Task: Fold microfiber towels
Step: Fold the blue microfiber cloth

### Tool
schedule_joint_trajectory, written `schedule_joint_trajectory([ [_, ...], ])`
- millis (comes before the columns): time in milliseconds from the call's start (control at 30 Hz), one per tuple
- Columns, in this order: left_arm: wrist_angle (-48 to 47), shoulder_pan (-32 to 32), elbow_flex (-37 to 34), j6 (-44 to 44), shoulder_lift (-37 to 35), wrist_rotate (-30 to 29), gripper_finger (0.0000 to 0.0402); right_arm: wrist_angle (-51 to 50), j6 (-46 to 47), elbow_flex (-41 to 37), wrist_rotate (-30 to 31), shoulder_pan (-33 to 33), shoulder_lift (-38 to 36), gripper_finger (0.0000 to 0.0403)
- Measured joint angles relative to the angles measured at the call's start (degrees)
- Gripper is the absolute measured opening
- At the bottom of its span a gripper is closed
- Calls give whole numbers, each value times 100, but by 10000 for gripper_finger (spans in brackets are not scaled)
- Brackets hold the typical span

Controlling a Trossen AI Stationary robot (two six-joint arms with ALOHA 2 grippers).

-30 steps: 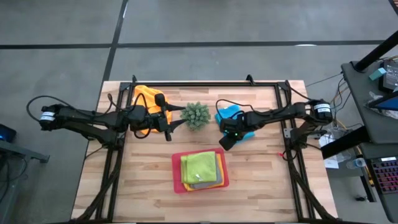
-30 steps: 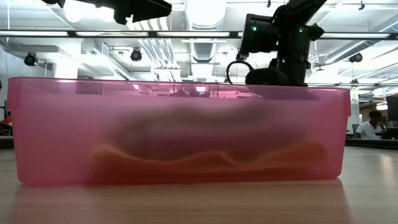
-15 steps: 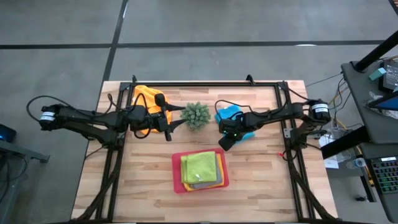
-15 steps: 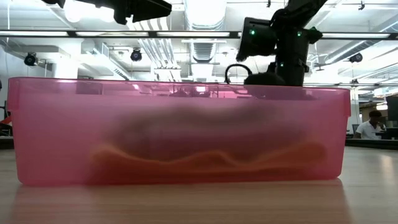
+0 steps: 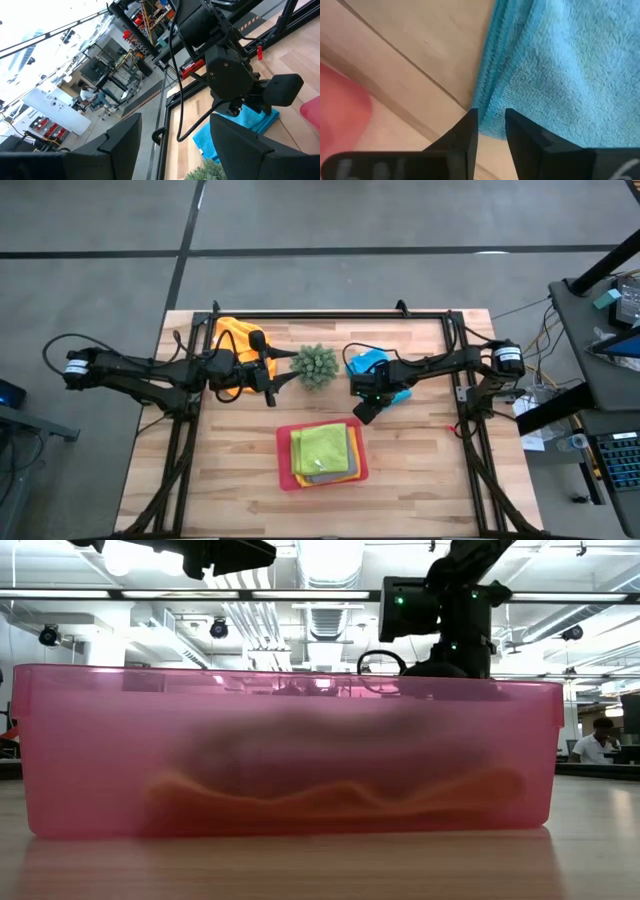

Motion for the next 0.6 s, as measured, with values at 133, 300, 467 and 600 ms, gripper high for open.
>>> schedule_joint_trajectory([
  [133, 0, 0, -1, 0, -2, 0, 219, -78, -8, 23, 1, 13, 24, 57],
  [300, 0, -1, 0, -2, 0, 0, 219, -76, -40, 21, 0, 43, 26, 13],
  [467, 0, 0, -1, -2, -2, 0, 219, -353, -189, 118, -97, 65, 26, 9],
  [600, 0, -1, -1, -2, -1, 0, 219, -831, -305, 378, -111, 137, 26, 9],
])
